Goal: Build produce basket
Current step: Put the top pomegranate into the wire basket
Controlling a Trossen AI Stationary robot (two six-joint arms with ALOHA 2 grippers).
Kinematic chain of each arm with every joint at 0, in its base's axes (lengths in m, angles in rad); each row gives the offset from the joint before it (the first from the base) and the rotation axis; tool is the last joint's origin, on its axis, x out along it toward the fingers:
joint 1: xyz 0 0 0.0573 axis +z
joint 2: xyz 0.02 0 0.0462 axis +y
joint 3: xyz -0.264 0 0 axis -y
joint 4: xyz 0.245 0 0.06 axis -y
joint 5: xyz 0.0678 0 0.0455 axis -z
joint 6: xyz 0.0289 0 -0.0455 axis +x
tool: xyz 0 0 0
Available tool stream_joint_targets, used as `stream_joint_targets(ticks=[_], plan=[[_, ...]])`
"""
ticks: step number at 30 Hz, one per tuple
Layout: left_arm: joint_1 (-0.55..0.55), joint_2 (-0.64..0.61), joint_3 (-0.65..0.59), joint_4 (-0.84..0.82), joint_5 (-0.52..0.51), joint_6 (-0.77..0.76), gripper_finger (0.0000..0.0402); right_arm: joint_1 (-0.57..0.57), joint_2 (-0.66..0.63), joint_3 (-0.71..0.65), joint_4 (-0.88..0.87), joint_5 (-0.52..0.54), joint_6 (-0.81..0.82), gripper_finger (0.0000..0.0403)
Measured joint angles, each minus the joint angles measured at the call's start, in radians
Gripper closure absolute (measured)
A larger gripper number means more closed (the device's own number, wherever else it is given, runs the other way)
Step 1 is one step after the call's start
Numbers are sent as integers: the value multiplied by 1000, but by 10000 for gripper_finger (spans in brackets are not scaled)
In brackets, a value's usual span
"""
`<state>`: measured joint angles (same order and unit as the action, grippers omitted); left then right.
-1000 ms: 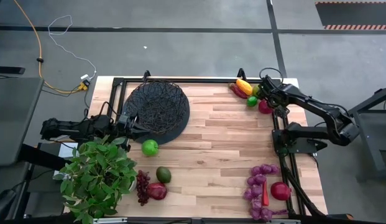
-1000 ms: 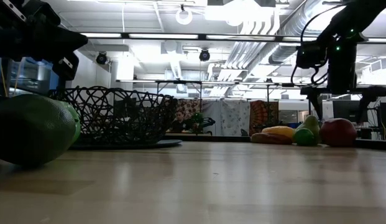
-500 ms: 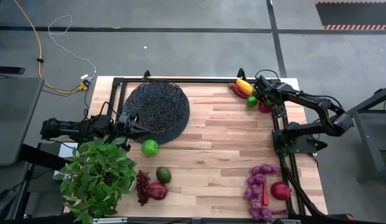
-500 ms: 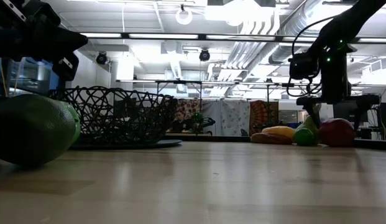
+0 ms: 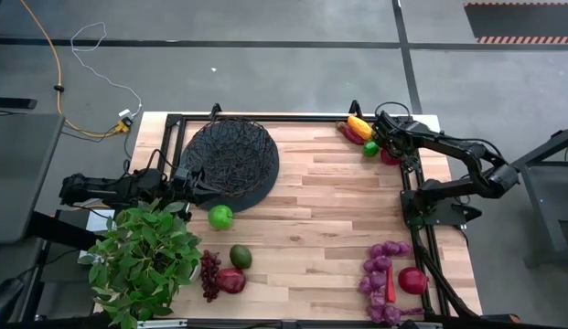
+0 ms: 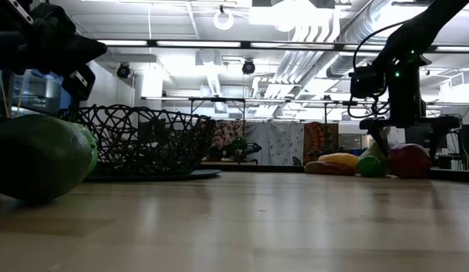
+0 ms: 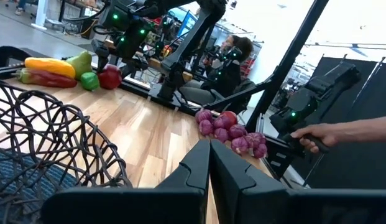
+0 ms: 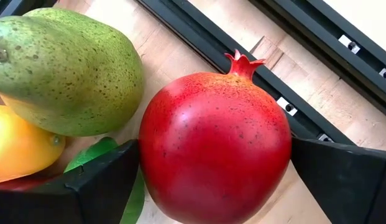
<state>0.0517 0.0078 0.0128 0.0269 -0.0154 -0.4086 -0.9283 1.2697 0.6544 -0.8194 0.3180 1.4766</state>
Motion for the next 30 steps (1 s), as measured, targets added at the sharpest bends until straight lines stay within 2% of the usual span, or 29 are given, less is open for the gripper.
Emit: stream_joint_targets(ticks=[5,10,17,23,30], plan=[[0,0,0,0,-2,-137,401,0,0,0,-5,-4,-5,40],[0,0,0,0,-17,-139,401,0,-1,0,-11,-15,-20,61],[0,0,0,0,-19,-141,401,20,-24,-4,-23,-35,-71,66],[0,0,0,4,-20,-141,401,70,-136,-6,-30,-28,-160,66],[0,0,0,88,-67,-140,401,215,-371,-6,16,-6,-321,67]])
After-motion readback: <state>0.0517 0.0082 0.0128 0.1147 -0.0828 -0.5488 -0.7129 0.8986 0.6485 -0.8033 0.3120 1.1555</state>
